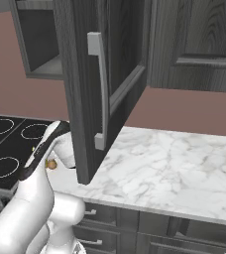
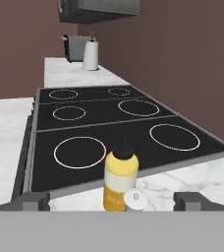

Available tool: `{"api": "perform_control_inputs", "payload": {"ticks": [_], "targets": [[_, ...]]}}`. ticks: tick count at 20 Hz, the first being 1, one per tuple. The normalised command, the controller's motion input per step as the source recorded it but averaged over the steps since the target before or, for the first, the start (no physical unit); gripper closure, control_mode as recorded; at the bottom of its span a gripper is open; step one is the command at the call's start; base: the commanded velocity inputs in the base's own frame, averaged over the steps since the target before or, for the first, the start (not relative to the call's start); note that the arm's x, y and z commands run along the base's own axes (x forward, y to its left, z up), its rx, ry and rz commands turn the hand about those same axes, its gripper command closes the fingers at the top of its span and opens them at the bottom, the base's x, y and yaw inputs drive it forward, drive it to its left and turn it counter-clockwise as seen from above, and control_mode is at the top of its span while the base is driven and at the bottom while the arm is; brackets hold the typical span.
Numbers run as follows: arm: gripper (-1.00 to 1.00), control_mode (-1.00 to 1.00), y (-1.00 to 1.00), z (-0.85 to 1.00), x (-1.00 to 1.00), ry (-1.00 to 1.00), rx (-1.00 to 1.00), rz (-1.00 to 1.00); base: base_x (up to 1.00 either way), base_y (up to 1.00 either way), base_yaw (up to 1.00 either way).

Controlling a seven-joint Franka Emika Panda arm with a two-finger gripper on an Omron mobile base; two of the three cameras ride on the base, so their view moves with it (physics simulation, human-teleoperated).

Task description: Take 2 condiments from the cabinet and move them on the counter near the stove.Make sure the condiments are lined up with each other, next to each other.

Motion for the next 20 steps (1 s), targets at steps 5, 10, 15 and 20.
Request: {"api": "perform_control_inputs", "payload": {"ticks": [5, 10, 15, 20], "targets": [[-1.0, -1.0, 0.0, 0.59, -0.17, 0.06, 0.0, -0.27, 0.0, 0.0, 0.0], [-1.0, -1.0, 0.0, 0.74, -0.01, 0.09, 0.0, -0.16, 0.0, 0.0, 0.0], [-1.0, -1.0, 0.0, 0.75, -0.06, 0.25, -0.09, -0.13, 0.0, 0.0, 0.0], [-1.0, -1.0, -0.01, 0.34, -0.14, 0.31, -0.19, -0.19, 0.0, 0.0, 0.0]]}}
